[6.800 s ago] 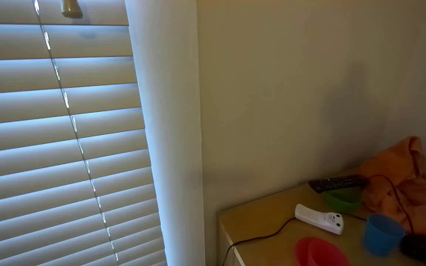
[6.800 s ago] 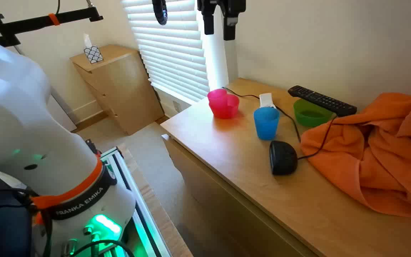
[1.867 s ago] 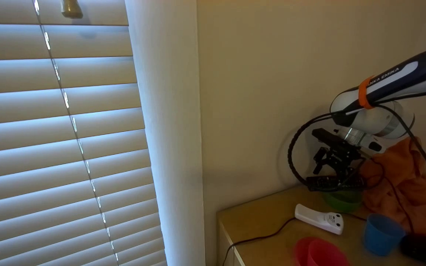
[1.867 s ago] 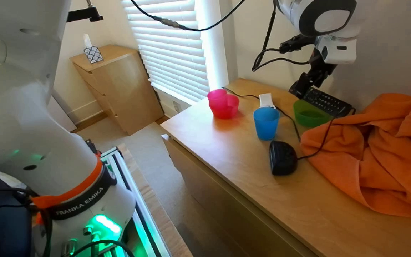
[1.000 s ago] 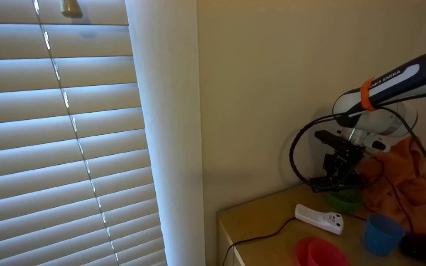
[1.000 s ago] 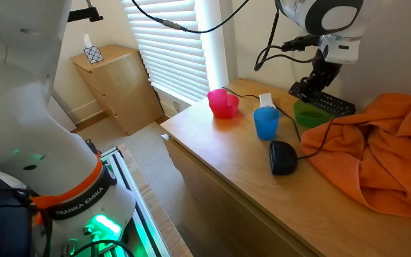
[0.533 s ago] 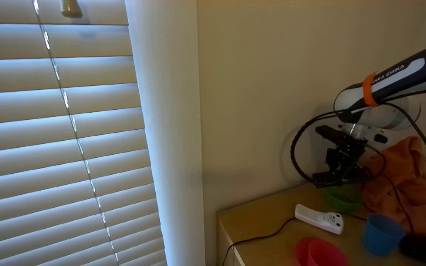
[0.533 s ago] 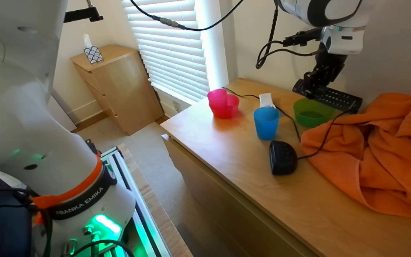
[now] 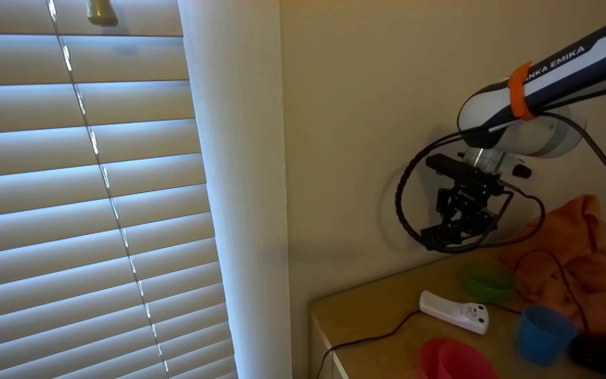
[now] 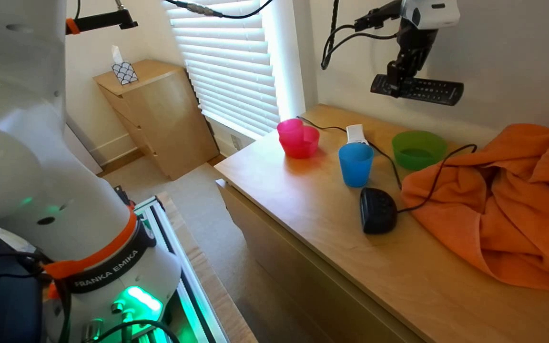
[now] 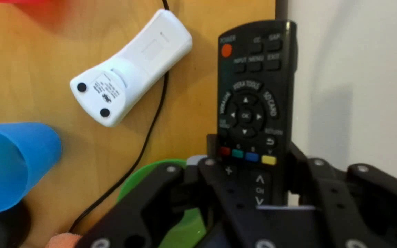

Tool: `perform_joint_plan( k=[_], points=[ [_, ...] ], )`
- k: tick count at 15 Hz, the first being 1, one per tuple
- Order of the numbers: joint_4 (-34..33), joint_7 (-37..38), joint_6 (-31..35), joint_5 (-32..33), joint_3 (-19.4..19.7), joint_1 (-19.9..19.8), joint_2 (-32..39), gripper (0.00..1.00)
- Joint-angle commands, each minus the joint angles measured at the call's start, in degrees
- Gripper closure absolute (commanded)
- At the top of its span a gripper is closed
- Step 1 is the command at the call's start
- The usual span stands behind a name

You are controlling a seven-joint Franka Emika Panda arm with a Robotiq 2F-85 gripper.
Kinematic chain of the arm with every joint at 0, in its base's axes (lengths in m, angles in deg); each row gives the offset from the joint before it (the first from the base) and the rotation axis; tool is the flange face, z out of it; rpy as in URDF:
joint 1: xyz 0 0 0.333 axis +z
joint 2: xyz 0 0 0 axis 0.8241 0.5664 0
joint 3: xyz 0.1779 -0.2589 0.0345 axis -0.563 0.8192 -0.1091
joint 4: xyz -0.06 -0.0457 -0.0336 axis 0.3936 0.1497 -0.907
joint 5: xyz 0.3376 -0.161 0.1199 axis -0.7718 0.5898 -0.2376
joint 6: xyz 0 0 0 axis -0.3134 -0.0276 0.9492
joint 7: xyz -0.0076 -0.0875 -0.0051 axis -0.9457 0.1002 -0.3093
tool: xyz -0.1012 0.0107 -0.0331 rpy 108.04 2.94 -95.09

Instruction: Pick up the black remote and put it on the left side of the top of the chest of drawers

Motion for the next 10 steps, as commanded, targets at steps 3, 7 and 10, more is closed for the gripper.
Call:
perform_joint_plan(
  k=[3,7,10],
  points=[
    [6.46,-1.07,-0.23,-0.04,-1.89,2.25,-4.88,0.82],
    [9.04,-0.59,0.49,-0.95,-3.72,4.01,-5.69,0.82],
    [5.56,-0.61,-0.14,-0.21,-3.43,4.12,-2.93,0.57]
  ],
)
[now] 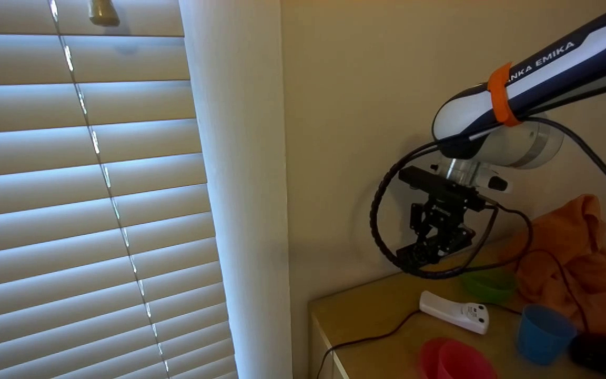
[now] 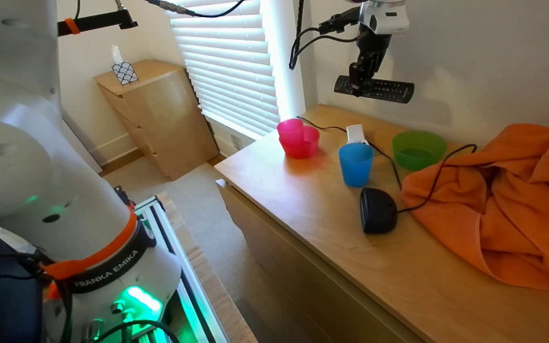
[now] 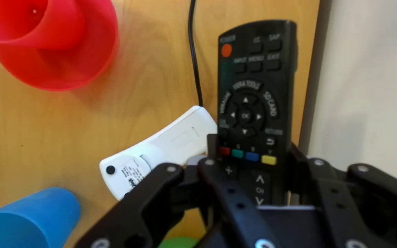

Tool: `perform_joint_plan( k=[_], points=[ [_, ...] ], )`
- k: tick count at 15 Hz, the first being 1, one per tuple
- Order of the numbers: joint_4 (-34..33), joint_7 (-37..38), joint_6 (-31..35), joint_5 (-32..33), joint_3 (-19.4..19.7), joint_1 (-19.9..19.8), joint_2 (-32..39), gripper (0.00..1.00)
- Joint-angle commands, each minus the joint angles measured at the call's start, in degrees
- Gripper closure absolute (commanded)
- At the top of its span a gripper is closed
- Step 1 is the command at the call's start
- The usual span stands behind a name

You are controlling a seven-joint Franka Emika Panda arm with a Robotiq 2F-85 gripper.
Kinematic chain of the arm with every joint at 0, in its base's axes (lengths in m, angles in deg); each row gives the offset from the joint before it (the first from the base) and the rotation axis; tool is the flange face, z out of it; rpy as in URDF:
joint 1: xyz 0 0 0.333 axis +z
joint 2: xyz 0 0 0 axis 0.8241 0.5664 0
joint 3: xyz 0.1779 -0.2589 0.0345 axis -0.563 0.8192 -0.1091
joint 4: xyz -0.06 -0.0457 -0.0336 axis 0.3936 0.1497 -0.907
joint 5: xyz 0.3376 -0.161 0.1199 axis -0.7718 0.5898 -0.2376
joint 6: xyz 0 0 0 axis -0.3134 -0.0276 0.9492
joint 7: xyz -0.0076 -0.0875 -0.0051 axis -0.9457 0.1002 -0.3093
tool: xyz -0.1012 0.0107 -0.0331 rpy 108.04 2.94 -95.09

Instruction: Pick up the black remote and put it on the left side of the top of the chest of drawers

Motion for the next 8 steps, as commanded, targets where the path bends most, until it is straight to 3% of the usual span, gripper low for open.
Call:
perform_joint_plan(
  k=[1,2,3,8],
  points=[
    [-0.19,-0.01,-0.15,-0.01,0.14,-0.01,0.08,0.57],
    [-0.23,-0.02,-0.15,-0.02,0.22,-0.18,0.09,0.57],
    [-0.26,-0.03,-0.15,-0.02,0.29,-0.27,0.09,0.82],
    [4.05,6.84,-0.59,2.79,0.88,3.33,-2.98,0.82]
  ],
)
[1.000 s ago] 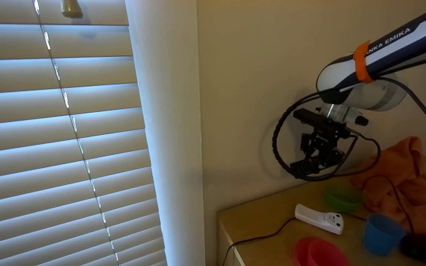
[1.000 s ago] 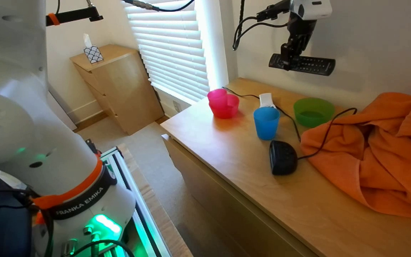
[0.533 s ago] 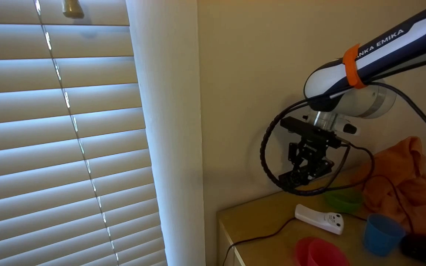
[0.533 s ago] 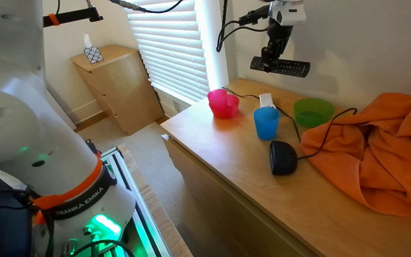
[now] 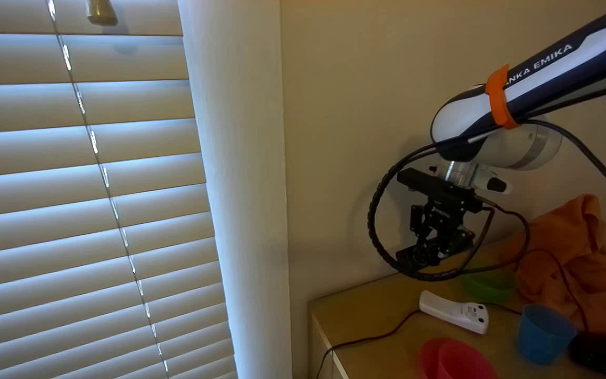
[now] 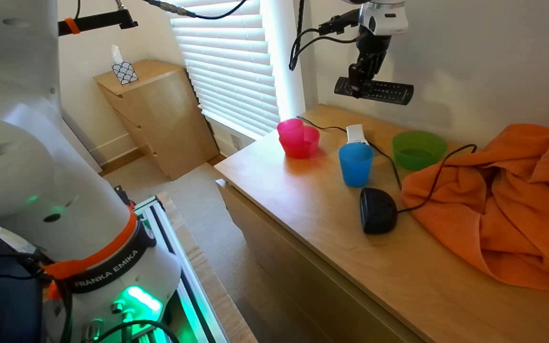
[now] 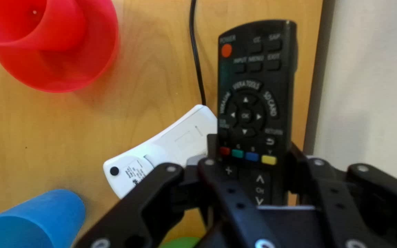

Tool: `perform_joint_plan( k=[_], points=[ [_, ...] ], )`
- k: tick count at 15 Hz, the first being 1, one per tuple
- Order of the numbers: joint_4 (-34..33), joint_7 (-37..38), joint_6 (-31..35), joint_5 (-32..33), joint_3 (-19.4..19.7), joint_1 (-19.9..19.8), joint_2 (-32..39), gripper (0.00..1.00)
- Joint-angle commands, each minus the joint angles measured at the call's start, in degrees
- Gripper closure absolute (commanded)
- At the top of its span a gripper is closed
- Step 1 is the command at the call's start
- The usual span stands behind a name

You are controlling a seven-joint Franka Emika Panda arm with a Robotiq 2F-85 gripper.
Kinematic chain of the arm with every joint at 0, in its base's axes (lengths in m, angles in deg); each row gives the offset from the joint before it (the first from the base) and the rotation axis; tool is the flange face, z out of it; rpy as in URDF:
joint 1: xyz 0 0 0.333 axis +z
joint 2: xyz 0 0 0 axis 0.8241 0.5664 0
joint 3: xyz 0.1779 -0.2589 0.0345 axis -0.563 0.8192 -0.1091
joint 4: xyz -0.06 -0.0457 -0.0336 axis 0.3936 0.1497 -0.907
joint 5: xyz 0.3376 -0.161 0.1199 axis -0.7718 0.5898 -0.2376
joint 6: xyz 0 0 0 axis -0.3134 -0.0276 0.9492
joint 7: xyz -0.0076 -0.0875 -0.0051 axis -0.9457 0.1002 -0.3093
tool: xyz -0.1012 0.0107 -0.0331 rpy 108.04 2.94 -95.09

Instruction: Pick up the black remote and put it on the left side of the top of the chest of drawers

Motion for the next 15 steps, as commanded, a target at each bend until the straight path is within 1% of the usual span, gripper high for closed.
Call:
perform_joint_plan(
  k=[1,4,5,6,9,10,11,12,14,15],
  points=[
    [5.21,7.23,-0.26,2.39,0.37,3.83,-3.98,0.82],
    [9.3,20.16,-0.01,3.14,-0.37,9.08,-6.7,0.82],
    [11.28,24.21,0.5,0.96,2.36,13.57,-7.9,0.82],
    [12.73,28.64,1.04,0.09,3.24,16.4,-8.91,0.82],
    [15.64,42.61,1.62,-2.04,5.24,25.45,-10.99,0.82],
    [15.8,47.23,2.31,-1.89,4.58,27.13,-11.13,0.82],
    [12.24,41.57,0.58,1.17,-1.43,18.76,-8.44,0.57],
    [12.9,45.16,1.0,1.23,-1.75,20.52,-9.0,0.57],
    [13.53,48.16,1.49,1.31,-2.03,22.11,-9.5,0.57],
    [13.69,48.35,1.51,1.3,-1.86,22.08,-9.54,0.82]
  ],
)
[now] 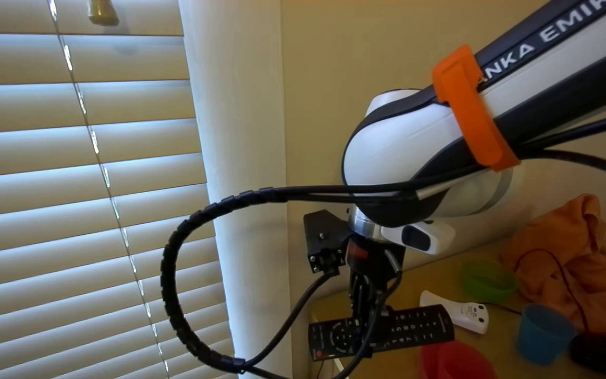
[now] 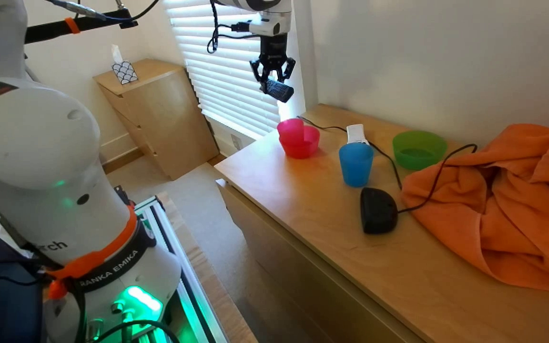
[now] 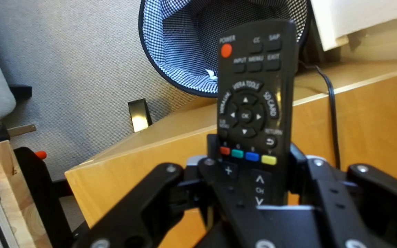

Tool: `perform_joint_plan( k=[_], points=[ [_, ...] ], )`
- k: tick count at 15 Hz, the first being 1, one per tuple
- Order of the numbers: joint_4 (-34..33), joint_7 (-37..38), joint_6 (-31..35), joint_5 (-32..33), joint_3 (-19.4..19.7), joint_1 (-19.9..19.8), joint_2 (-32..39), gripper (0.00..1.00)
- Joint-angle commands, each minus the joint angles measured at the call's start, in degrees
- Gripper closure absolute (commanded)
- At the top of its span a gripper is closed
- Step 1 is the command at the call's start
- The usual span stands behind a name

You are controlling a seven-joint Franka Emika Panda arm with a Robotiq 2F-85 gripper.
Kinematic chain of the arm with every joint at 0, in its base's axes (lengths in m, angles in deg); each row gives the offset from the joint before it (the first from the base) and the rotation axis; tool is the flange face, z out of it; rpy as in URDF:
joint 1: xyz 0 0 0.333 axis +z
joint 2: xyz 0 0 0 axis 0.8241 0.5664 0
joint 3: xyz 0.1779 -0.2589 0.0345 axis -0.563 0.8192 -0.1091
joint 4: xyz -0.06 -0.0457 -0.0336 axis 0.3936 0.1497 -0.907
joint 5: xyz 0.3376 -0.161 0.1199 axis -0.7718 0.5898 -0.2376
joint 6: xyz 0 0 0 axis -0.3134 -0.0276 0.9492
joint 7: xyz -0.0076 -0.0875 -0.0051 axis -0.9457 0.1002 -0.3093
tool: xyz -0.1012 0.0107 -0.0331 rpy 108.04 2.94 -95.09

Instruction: Pick up the black remote and put it on the left side of the top of the chest of drawers

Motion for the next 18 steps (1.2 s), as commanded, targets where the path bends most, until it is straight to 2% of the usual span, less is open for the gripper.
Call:
perform_joint_plan(
  k=[1,4,11,14,18],
  points=[
    [0.74,-0.8,-1.25,4.27,-5.97,-5.41,-0.37,0.82],
    [1.91,-4.02,-4.14,10.49,-9.59,-6.36,-0.46,0.82],
    [2.84,-6.02,-16.75,25.5,-14.34,-5.17,-2.37,0.82],
    [2.71,-10.07,-19.66,31.95,-15.31,-5.32,-2.37,0.82],
    [-1.3,-20.34,-23.72,38.44,-15.3,-6.66,-0.6,0.82]
  ],
)
